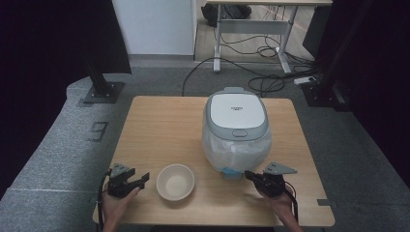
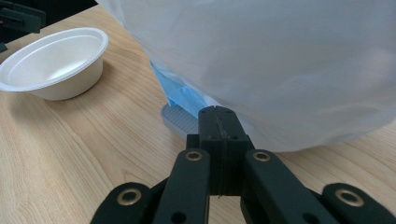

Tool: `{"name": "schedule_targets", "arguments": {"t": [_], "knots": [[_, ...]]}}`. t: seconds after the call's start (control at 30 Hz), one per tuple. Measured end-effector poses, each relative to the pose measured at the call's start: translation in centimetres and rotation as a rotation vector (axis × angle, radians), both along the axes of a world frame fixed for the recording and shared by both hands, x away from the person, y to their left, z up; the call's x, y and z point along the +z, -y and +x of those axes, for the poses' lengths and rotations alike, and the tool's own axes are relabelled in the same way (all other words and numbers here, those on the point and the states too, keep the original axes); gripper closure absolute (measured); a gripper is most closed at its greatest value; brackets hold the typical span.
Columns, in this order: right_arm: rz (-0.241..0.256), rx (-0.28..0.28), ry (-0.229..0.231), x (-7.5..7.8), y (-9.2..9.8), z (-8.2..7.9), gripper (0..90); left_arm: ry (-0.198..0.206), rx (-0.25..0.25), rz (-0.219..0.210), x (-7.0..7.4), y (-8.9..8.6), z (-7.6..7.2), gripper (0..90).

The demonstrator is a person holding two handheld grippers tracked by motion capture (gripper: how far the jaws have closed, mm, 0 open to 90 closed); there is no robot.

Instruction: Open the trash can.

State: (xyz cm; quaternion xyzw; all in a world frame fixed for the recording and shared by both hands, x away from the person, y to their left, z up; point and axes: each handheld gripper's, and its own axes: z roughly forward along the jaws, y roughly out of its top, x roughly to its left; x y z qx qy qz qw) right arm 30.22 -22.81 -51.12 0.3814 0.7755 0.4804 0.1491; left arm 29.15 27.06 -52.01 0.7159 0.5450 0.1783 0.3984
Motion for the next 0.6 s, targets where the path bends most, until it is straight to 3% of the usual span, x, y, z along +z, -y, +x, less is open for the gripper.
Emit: {"name": "schedule_targets", "arguments": {"t": [0.6], "knots": [[-0.023, 0.035, -0.013, -0.8, -2.9, 1.3, 89.3, 0.000, -0.001, -0.016, 0.0, -0.1, -0.1, 32.9]]}}
